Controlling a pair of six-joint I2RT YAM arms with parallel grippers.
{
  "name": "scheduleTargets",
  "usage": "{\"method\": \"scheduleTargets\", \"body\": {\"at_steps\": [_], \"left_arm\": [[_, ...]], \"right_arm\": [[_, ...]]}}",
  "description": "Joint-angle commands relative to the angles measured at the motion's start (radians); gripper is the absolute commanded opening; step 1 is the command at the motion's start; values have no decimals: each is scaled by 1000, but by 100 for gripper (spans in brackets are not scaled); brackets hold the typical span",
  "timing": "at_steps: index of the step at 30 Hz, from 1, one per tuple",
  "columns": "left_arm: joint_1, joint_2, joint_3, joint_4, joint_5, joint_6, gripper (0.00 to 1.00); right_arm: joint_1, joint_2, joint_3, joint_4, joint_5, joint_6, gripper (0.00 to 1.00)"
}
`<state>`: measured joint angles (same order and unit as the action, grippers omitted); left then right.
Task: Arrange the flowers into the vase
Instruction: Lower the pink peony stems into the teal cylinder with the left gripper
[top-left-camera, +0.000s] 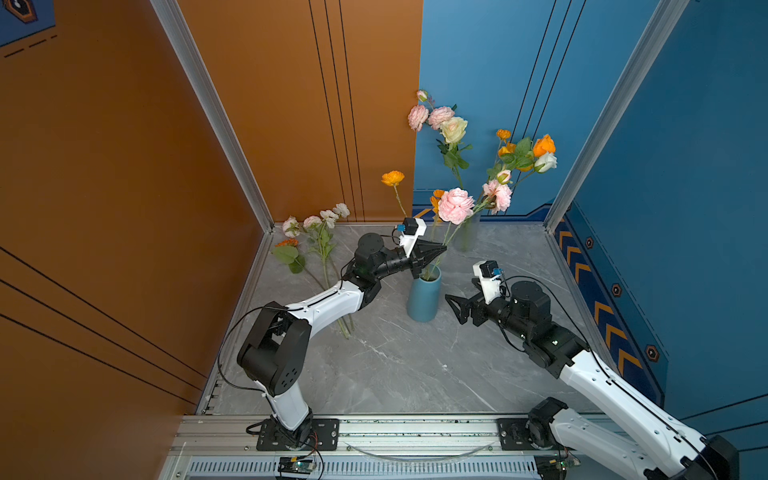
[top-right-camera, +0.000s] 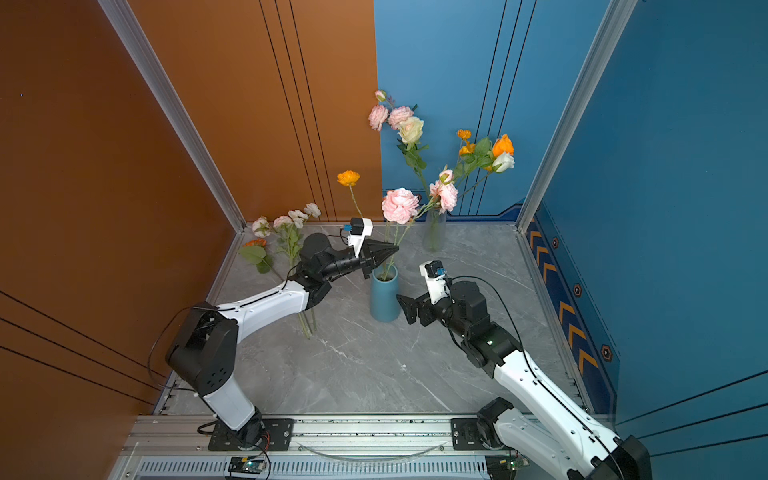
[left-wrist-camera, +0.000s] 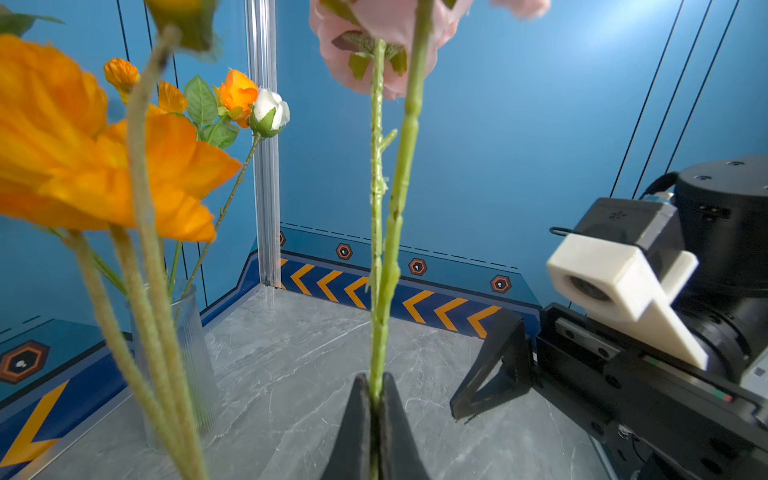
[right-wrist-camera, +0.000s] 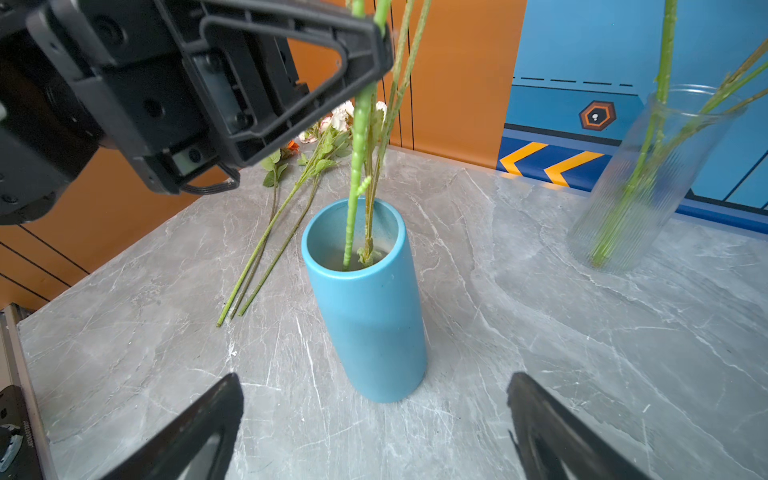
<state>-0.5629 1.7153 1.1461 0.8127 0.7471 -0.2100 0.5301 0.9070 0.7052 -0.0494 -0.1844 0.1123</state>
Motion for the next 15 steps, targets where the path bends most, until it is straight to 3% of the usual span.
{"method": "scheduleTargets", "body": {"at_steps": [1,15], "left_arm": [[4,-19,-28,14,46,-15,0],[0,-54,-95,-53,25,38,15]], "right_arm": [[-2,9,-9,26,-22,19,100],[5,12,-9,28,-21,29,100]]}}
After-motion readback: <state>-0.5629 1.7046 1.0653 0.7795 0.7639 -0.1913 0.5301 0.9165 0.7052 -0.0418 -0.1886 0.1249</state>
